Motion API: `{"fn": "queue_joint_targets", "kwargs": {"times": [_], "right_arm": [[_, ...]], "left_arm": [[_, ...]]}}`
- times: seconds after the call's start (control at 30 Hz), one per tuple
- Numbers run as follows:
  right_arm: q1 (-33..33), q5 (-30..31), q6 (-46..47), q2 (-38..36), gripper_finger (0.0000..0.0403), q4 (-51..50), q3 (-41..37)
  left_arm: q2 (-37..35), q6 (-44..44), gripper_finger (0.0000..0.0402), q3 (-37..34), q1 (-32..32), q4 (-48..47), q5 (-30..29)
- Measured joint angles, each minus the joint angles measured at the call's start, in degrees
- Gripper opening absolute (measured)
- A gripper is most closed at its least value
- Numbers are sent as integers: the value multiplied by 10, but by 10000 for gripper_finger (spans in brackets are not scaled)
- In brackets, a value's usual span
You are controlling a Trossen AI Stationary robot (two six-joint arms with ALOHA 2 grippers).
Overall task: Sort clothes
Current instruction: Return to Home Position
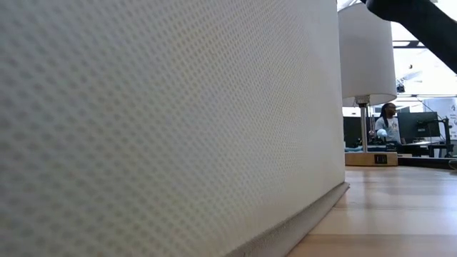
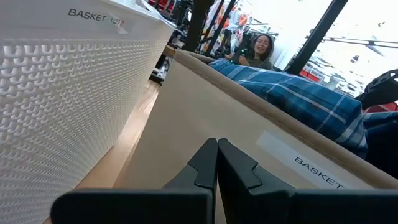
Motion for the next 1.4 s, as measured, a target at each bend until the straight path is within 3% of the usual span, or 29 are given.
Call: {"fn": "queue_joint_targets", "kwargs": {"times": [0.23,0.53,0.67,0.8,0.93,1.1,1.27,1.4], "right_arm": [[-7,36,-4,-6,252,-112,53],[-29,69,-2,-41,252,-138,26],[-58,63,-21,-42,252,-178,26],[-89,18,-78,-47,252,-221,25],[-131,-6,-99,-64,252,-192,26],[-203,0,-48,-63,244,-152,26],[-252,-23,-4,-43,178,-163,26],[-271,-48,7,-19,44,-170,25]], "left_arm": [[0,0,1,0,0,0,0],[0,0,1,0,0,-1,2],[0,0,1,0,0,-1,2],[0,0,1,0,0,0,2],[0,0,1,0,0,-1,3],[0,0,1,0,0,-1,4],[0,0,1,0,0,-1,4],[0,0,1,0,0,-1,4]]}}
